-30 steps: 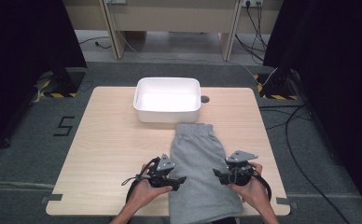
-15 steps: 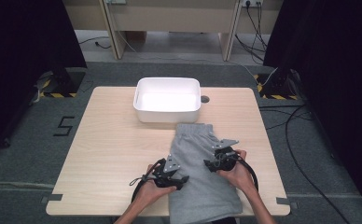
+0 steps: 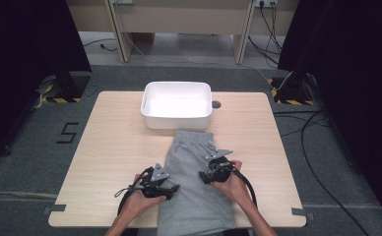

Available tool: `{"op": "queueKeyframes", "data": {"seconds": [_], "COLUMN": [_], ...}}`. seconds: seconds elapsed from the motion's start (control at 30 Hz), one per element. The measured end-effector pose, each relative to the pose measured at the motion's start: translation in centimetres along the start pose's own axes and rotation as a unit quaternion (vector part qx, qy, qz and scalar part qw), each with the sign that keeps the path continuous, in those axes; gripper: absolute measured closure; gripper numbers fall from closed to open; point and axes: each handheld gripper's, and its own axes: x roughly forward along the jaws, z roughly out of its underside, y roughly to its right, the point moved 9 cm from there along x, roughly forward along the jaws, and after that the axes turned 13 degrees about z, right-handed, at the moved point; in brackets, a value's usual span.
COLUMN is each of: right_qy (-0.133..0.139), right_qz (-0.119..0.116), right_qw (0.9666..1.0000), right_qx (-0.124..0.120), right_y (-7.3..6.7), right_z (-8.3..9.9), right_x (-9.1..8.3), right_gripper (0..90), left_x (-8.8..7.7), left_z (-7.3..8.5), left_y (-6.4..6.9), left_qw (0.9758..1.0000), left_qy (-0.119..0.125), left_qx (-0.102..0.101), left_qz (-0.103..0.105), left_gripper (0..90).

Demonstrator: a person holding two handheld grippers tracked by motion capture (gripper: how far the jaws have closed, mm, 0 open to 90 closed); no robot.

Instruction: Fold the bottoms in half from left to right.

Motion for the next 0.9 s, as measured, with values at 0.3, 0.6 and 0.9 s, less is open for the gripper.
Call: {"op": "queueKeyframes", "data": {"seconds": [0.3, 0.6, 0.9], "right_qy": [0.003, 0.005, 0.006], "right_qz": [-0.006, -0.007, -0.012], "right_qw": [1.0, 1.0, 0.9999], "right_qx": [0.002, 0.0, 0.001], "right_y": [-1.2, -1.1, -0.9], "right_z": [-1.2, -1.9, -2.1], "right_x": [0.8, 1.5, 1.7], "right_gripper": [34.2, 34.0, 33.1], "left_x": [-0.7, -0.7, -0.7], "left_z": [0.3, 0.1, 0.0], "left_y": [-1.1, -1.8, -1.8], "left_qw": [0.9998, 0.9995, 0.9995], "left_qy": [-0.001, 0.003, 0.001], "left_qx": [-0.014, -0.025, -0.029], "left_qz": [-0.011, -0.017, -0.014], "left_gripper": [38.2, 38.0, 36.9]}}
